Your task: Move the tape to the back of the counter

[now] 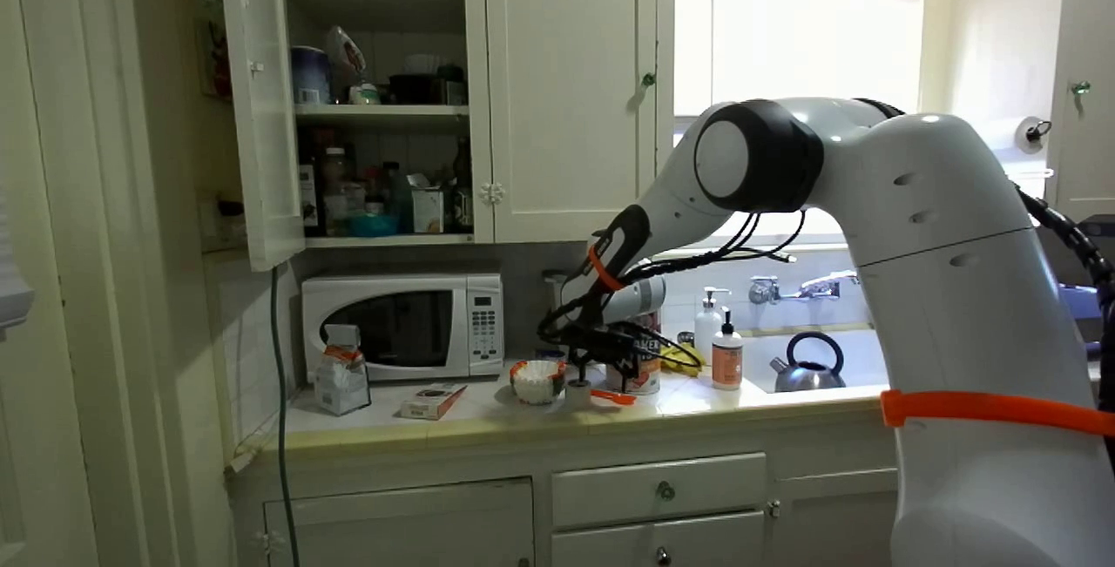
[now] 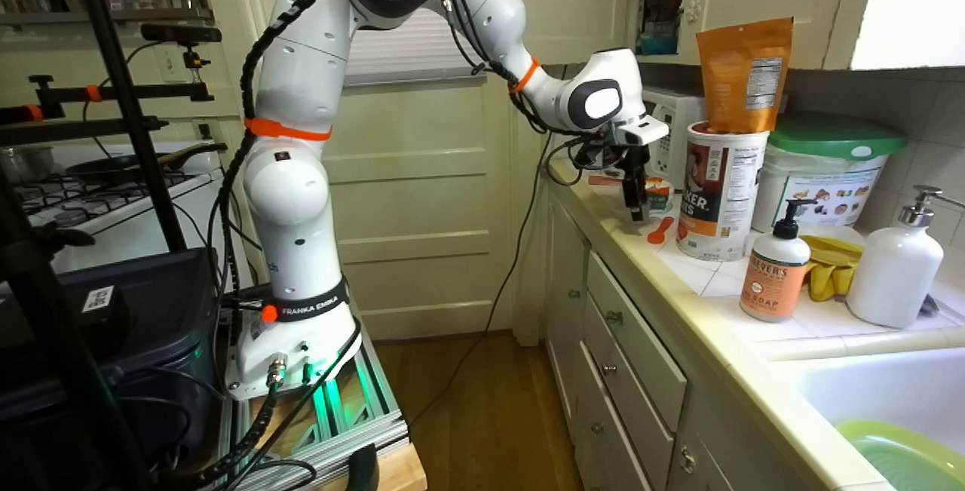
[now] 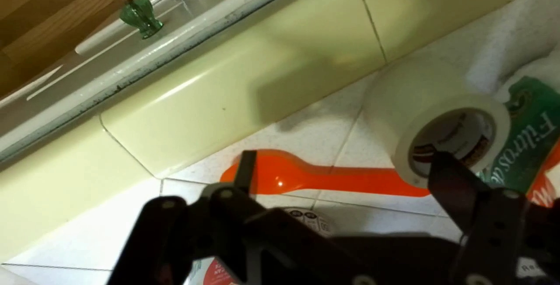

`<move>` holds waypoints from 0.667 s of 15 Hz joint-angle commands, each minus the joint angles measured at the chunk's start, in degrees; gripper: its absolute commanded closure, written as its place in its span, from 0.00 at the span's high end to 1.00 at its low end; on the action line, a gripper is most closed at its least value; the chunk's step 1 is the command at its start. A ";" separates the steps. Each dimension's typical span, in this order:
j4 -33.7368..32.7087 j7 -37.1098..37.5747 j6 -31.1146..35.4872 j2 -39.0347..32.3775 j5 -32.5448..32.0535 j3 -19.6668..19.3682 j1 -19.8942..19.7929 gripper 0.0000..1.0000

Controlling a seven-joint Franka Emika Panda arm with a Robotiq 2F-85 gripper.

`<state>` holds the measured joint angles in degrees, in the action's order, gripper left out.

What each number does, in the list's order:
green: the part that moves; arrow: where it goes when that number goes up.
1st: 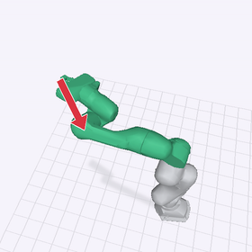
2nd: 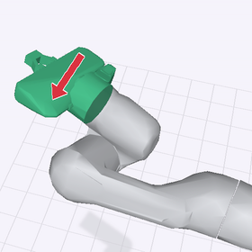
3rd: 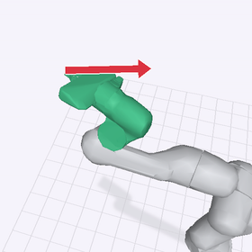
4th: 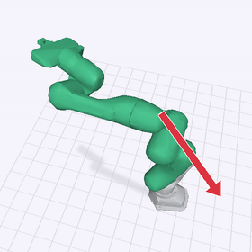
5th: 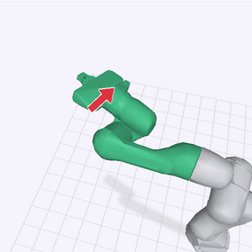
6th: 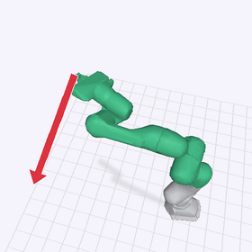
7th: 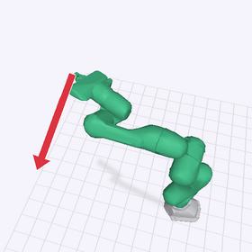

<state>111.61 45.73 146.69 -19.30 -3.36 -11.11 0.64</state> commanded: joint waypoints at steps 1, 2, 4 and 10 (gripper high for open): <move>-2.01 -0.34 -2.67 -1.07 1.45 0.84 -0.26 1.00; -2.10 -0.63 -2.63 -1.13 2.16 1.23 -0.43 1.00; -2.32 -1.06 -2.95 -1.44 3.34 1.93 -0.63 1.00; -2.97 0.21 -2.13 -2.71 2.98 1.52 -0.20 1.00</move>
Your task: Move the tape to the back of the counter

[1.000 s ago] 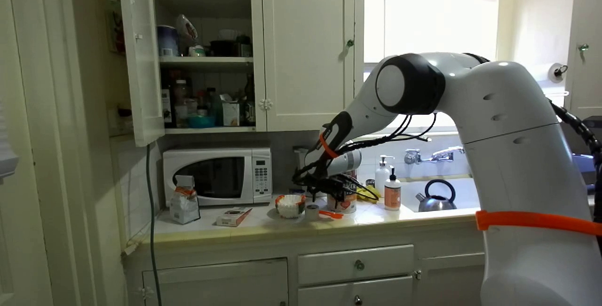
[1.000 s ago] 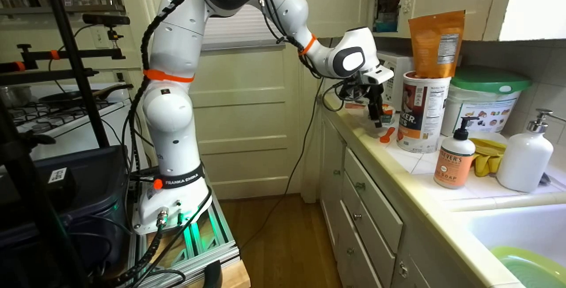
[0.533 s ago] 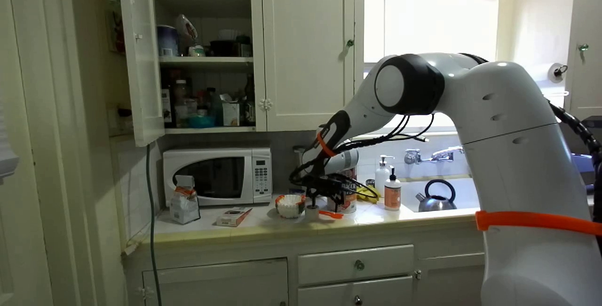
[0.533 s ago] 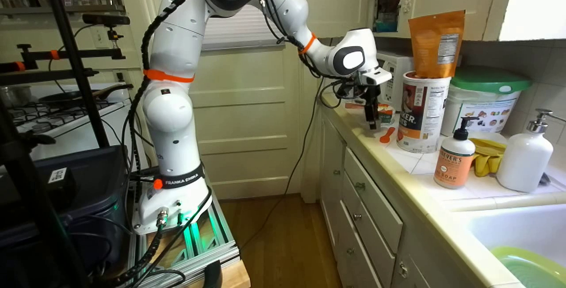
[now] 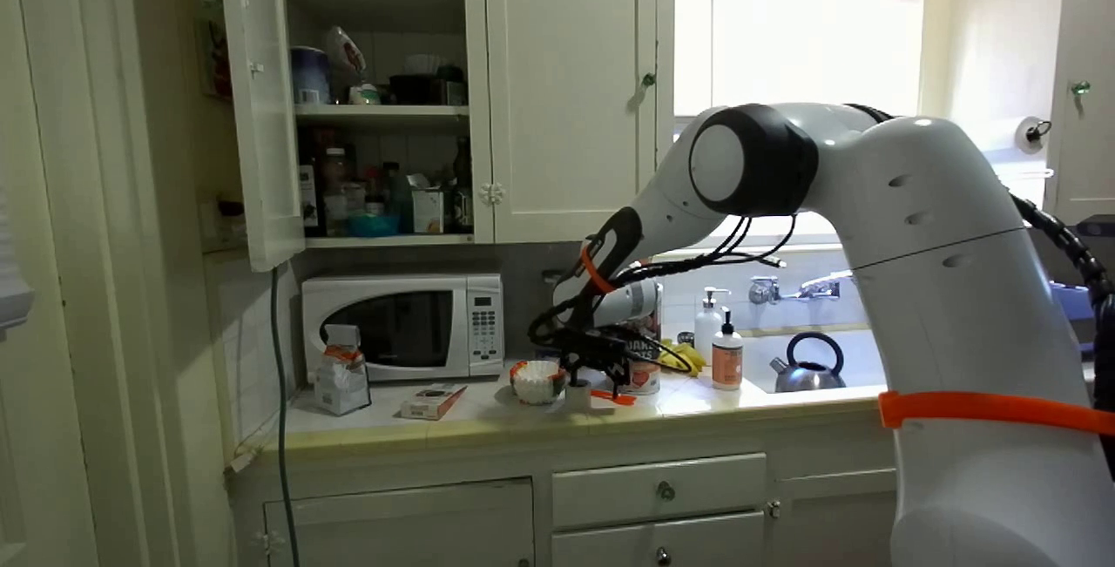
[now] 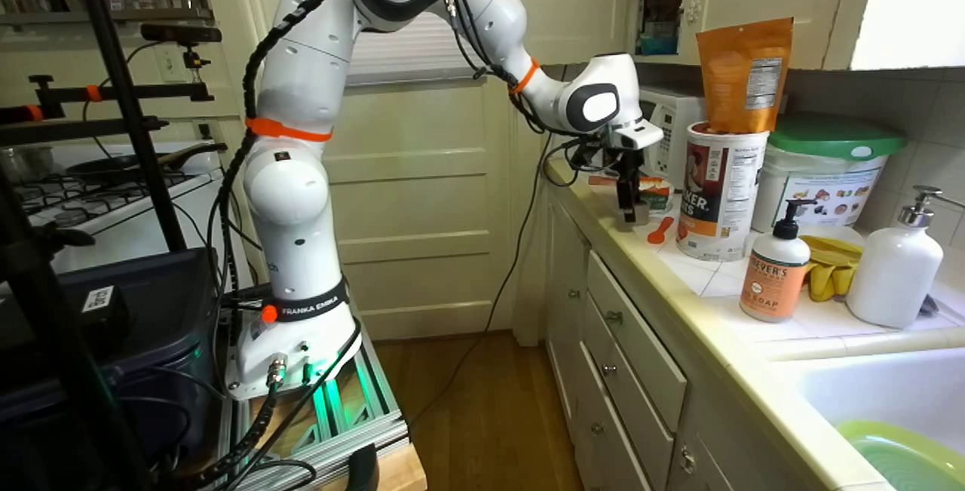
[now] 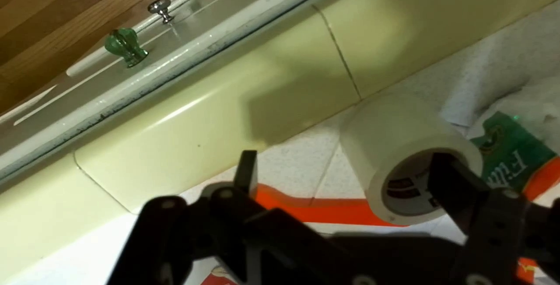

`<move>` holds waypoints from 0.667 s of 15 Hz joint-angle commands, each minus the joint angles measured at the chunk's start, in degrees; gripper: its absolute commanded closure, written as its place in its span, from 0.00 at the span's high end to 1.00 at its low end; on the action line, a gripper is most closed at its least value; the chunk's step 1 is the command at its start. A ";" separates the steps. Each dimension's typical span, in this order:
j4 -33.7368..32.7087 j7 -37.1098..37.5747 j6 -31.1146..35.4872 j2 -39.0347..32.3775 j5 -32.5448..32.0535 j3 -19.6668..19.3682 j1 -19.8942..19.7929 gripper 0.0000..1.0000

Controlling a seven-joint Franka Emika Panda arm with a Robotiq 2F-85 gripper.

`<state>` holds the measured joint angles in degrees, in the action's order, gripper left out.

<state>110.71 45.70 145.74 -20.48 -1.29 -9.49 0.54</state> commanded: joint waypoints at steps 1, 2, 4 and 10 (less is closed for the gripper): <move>-2.33 0.46 -1.04 -1.72 0.77 -0.26 -0.05 1.00; -2.63 0.43 -1.40 -1.85 0.89 -0.27 -0.10 1.00; -3.21 0.68 -1.64 -2.36 0.73 -0.50 -0.08 0.75; -4.09 1.90 -2.44 -3.55 -0.02 -1.60 0.31 0.37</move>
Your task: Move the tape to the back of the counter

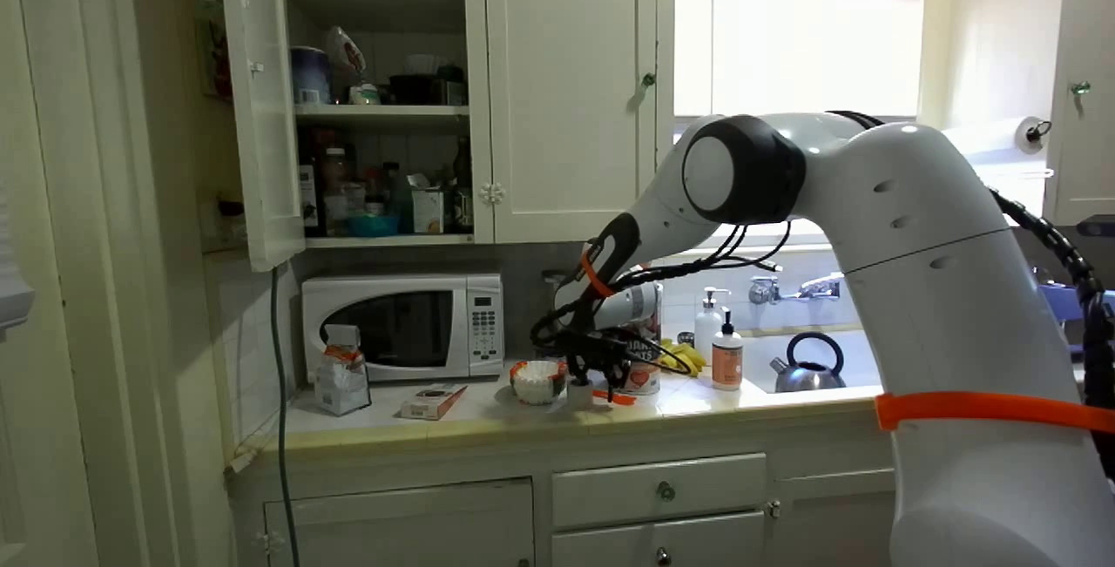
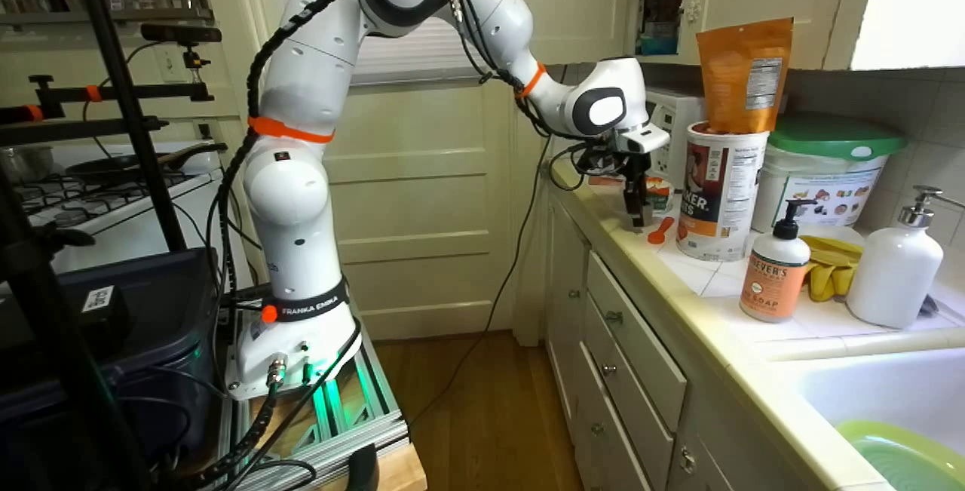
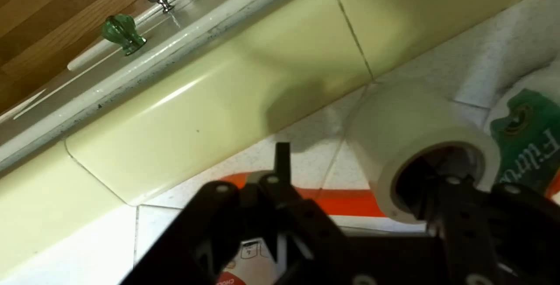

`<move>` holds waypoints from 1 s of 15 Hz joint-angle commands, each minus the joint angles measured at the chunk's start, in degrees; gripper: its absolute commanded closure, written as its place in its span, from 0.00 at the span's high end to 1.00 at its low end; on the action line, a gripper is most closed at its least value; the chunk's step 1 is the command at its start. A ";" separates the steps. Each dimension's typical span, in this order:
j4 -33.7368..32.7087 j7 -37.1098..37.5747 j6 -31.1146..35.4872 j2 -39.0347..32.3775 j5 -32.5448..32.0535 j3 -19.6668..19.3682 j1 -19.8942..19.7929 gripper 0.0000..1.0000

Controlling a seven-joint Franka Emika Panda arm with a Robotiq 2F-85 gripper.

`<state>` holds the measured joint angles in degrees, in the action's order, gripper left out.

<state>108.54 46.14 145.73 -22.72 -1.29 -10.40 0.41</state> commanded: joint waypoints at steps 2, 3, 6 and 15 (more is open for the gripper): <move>-2.00 1.62 -2.67 -1.26 -0.16 -0.83 0.58 0.22; -1.88 1.93 -3.00 -0.97 -0.38 -0.96 0.78 0.15; -0.55 5.59 -3.92 1.35 -2.84 -2.15 2.73 0.00; -1.65 15.32 -4.53 9.67 -6.40 0.43 5.40 0.04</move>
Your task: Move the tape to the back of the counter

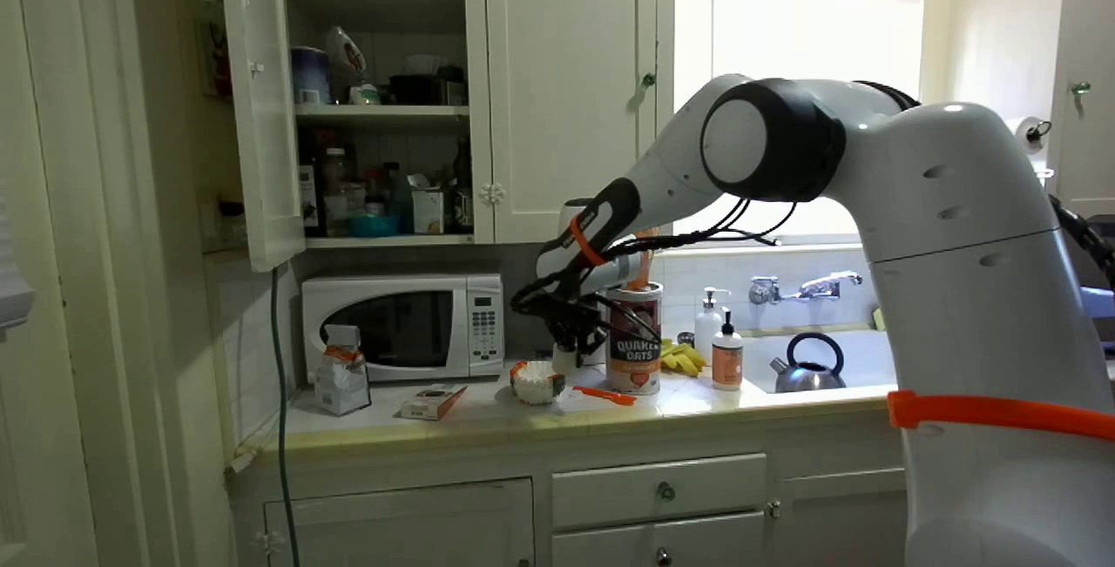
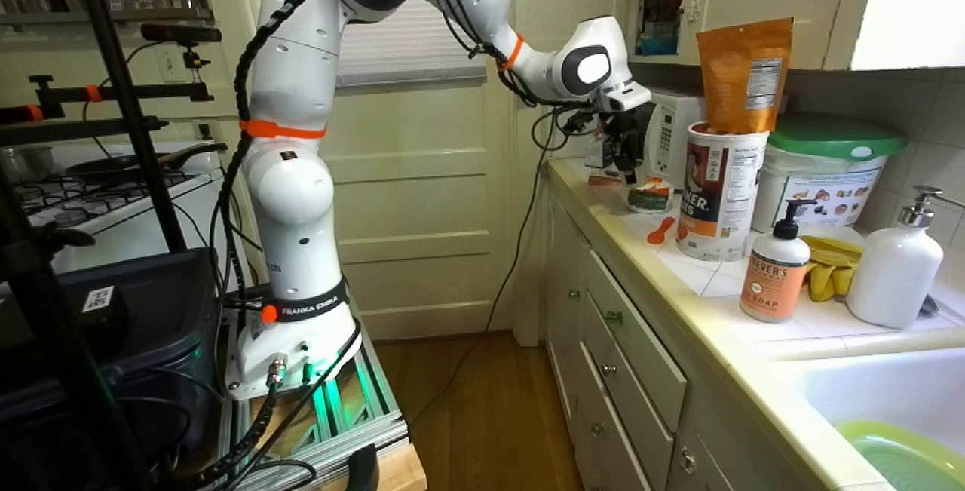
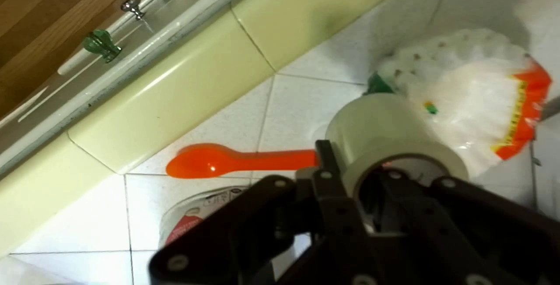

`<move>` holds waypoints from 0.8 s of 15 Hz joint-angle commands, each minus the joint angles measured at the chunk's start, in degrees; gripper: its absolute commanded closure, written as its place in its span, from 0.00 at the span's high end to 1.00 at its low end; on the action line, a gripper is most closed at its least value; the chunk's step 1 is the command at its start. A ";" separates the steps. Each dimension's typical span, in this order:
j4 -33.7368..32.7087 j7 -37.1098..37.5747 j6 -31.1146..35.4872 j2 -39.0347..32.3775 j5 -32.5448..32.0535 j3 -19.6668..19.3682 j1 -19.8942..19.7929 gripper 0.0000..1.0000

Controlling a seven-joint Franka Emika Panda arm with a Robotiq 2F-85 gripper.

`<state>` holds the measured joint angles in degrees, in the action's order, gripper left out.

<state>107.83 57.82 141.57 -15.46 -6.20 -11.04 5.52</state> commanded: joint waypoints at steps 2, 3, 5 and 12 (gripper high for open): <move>-4.11 1.94 0.17 1.35 0.13 3.00 -0.47 0.04; -5.52 2.32 2.52 0.25 -0.87 3.12 -0.53 0.04; -4.22 1.32 0.98 1.88 -0.29 3.58 -0.91 0.15; -10.41 3.60 9.09 -5.53 -0.76 2.78 -0.95 0.04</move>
<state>101.51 59.29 144.67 -15.85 -6.30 -8.24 5.19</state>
